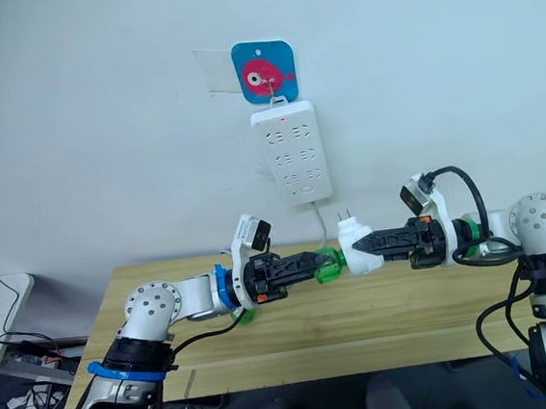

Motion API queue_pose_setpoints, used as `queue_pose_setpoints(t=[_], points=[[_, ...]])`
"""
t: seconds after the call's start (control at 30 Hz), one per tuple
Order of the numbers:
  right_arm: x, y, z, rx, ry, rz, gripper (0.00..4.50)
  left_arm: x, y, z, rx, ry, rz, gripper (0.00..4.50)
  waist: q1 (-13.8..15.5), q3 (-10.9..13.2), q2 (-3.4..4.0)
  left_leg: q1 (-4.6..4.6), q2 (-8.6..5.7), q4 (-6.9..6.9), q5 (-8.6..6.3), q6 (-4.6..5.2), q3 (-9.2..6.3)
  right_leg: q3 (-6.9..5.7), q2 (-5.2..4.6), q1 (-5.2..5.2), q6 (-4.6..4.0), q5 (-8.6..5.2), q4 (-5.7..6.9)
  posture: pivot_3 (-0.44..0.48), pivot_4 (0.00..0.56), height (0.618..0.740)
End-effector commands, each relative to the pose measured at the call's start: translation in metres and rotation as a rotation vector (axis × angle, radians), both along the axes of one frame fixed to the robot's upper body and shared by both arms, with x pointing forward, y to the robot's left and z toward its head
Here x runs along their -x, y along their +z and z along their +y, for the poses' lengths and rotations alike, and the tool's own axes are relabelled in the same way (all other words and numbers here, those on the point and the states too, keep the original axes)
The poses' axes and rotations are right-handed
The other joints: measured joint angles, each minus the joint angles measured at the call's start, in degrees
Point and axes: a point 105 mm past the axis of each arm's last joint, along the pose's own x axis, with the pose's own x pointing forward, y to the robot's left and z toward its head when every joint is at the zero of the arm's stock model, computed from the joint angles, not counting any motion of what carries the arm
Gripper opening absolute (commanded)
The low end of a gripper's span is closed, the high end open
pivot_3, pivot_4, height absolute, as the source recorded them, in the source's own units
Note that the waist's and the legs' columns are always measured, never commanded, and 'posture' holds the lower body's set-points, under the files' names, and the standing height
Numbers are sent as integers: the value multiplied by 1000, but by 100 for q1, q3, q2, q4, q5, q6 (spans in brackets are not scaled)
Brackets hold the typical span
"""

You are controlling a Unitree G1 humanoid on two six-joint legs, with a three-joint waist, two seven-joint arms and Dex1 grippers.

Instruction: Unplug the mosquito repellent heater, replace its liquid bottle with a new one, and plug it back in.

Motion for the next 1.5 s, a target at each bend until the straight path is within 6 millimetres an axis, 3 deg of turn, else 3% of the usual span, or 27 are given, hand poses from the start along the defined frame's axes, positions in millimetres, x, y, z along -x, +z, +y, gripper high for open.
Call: queue_pose_setpoints(t=[0.03,0.4,0.43,0.6,0.73,0.93,1.0,1.1,1.2,1.27,1.37,1.5], points=[[-13,-2,-25,81,-139,-8,2974,-6,22,19,81,77,-73,2303,2,0,0,0,0,0,0,0,0,0,-1,0,0,0,0,-128,166,740],[-12,-3,-21,65,-127,2,2974,-6,17,15,57,79,-77,2303,3,4,-4,-1,-1,-2,0,0,3,2,-2,0,0,0,-3,-130,176,740],[-11,-3,-21,63,-125,3,2974,-6,18,14,60,76,-76,3015,3,5,-5,-1,-1,-2,0,0,3,2,-2,0,0,0,-3,-130,176,740],[-10,-3,-20,50,-120,2,2974,-6,19,11,70,79,-78,4421,3,6,-5,-1,-1,-2,0,0,3,1,-3,1,0,0,-5,-132,159,740],[-9,-2,-17,36,-116,-1,2974,-8,20,11,73,91,-80,4469,3,6,-5,-1,-2,-2,0,0,6,3,-4,1,0,0,-5,-133,156,740],[-11,1,-26,35,-147,3,2974,-9,20,37,-23,143,-191,4469,-18,7,-6,0,-1,-5,0,0,6,3,-2,-1,0,0,-5,-143,161,740],[-12,2,-31,33,-166,7,2974,-3,23,42,-117,141,-366,4469,-17,11,-6,-1,-1,-8,0,0,8,4,-2,-2,-1,0,-6,-142,162,740],[-13,3,-35,31,-182,8,2974,10,-5,41,-452,53,-1079,4469,-4,10,-1,0,-1,-13,0,-2,13,6,-3,-1,-4,1,-21,-127,164,740],[-15,4,-33,22,-187,7,2974,-15,-4,34,-550,257,-1573,4469,101,11,21,4,-1,-31,1,-4,37,15,-10,10,-33,18,-67,-123,166,740],[-16,4,-31,17,-183,7,2974,-16,-9,28,-590,280,-1937,4469,175,24,-1,-1,8,-39,1,-3,43,10,-11,10,-42,46,-100,-123,166,740],[-15,4,-29,14,-169,5,2974,-20,5,20,-510,478,-2150,4469,202,25,1,-7,8,-40,1,-2,48,10,-22,3,-37,58,-102,-125,166,740],[-14,6,-28,8,-156,6,2974,-12,7,3,-393,529,-2310,4469,211,25,1,-17,3,-40,-2,3,47,5,-30,-2,-30,60,-105,-125,167,740]])
